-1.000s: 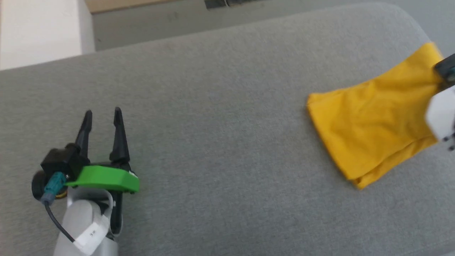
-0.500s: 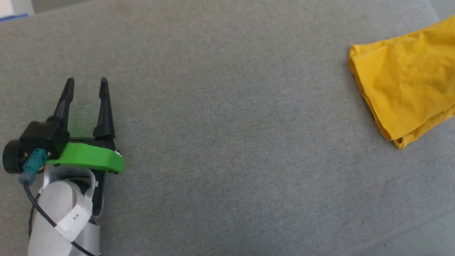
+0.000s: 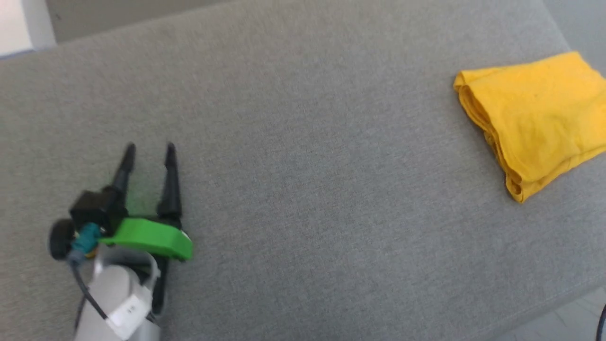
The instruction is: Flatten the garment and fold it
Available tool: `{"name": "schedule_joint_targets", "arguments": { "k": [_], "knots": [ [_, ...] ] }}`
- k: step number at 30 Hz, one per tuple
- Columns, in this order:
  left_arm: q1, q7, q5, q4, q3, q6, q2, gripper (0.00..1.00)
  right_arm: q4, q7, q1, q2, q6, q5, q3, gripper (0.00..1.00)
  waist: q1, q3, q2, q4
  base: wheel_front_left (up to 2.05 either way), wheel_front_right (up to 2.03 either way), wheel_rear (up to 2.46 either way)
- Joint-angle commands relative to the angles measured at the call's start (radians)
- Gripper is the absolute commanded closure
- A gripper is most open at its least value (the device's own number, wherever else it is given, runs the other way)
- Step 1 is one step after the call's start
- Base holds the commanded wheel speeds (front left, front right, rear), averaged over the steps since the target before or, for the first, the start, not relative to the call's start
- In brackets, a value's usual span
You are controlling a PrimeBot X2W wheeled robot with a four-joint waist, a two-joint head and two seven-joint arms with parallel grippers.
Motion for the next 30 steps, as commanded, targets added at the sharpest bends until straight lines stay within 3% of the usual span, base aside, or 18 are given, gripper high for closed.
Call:
{"name": "schedule_joint_targets", "arguments": {
  "k": [1, 10, 15, 22, 30],
  "knots": [
    [0.02, -0.012, -0.013, 0.016, -0.002, 0.005, -0.008, 0.0, -0.011, -0.03, 0.03, 0.017, -0.002, 0.037, 0.006, 0.0, -0.0001, -0.164, -0.0001, 0.088, 0.0, 0.0, 0.0],
    [0.06, -0.042, -0.04, 0.093, -0.027, 0.031, -0.051, 0.0, -0.231, -0.177, 0.258, 0.07, -0.002, 0.275, 0.139, 0.0, -0.0001, -0.316, -0.0001, 0.208, 0.0, 0.0, 0.0],
    [0.072, -0.046, -0.057, 0.117, -0.048, 0.027, -0.06, 0.0, -0.4, -0.185, 0.404, 0.128, -0.002, 0.35, 0.17, 0.0, -0.0001, -0.348, -0.0001, 0.274, 0.0, 0.0, 0.0],
    [0.088, -0.051, -0.082, 0.145, -0.067, 0.021, -0.067, 0.0, -0.587, -0.192, 0.554, 0.219, -0.002, 0.37, 0.187, 0.0, -0.0001, -0.379, -0.0001, 0.339, 0.0, 0.0, 0.0],
    [0.1, -0.054, -0.093, 0.167, -0.097, 0.016, -0.073, 0.0, -0.642, -0.226, 0.669, 0.282, -0.002, 0.35, 0.224, 0.0, -0.0001, -0.407, -0.0001, 0.39, 0.0, 0.0, 0.0]
  ]
}}
